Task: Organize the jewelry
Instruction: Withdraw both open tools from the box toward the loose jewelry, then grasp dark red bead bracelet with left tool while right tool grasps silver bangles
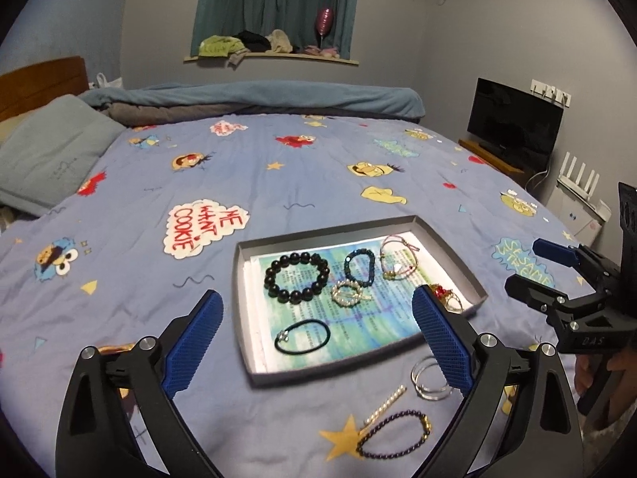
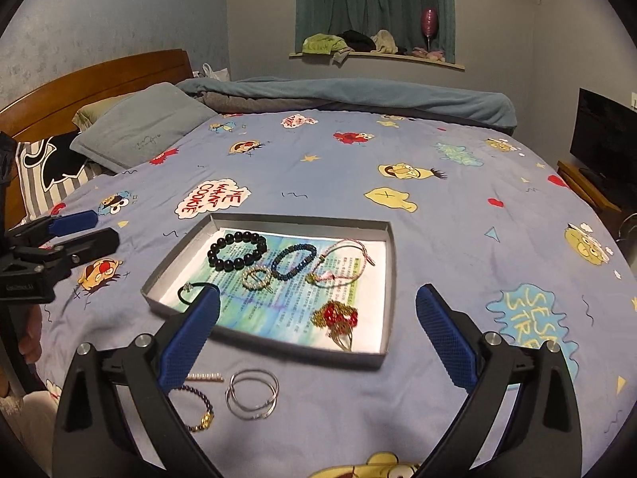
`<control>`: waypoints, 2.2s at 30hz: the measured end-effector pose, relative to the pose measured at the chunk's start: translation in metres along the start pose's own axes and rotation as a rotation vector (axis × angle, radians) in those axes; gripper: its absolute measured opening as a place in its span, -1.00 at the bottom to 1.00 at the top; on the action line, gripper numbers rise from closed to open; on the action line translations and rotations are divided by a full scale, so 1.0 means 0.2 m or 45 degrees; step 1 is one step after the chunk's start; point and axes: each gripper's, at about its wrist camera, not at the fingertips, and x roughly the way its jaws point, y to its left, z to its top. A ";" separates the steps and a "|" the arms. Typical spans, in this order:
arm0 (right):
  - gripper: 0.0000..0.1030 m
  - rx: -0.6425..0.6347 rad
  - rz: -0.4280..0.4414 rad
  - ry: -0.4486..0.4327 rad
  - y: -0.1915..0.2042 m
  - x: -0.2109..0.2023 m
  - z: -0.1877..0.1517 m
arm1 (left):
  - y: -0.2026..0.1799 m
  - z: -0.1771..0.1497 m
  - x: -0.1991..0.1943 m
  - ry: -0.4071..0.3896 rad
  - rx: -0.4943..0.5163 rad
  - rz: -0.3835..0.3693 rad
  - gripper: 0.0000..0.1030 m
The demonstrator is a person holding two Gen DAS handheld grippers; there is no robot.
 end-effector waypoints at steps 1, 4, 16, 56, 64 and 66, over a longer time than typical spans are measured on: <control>0.89 0.001 -0.004 -0.001 0.00 -0.01 -0.01 | 0.01 -0.02 -0.01 0.004 -0.002 0.001 0.85; 0.89 0.009 -0.014 -0.003 -0.01 -0.05 -0.06 | 0.02 -0.06 -0.03 0.016 -0.008 0.003 0.86; 0.89 -0.018 -0.049 0.012 0.03 -0.06 -0.22 | 0.05 -0.29 -0.04 0.052 0.011 0.037 0.86; 0.65 -0.072 0.089 0.137 0.15 0.16 -0.56 | -0.15 -0.69 0.20 0.260 0.257 -0.179 0.05; 0.34 -0.089 0.116 0.127 0.18 0.21 -0.49 | -0.15 -0.69 0.23 0.294 0.227 -0.217 -0.22; 0.32 -0.102 0.126 0.138 0.20 0.24 -0.48 | -0.15 -0.70 0.24 0.294 0.236 -0.211 -0.27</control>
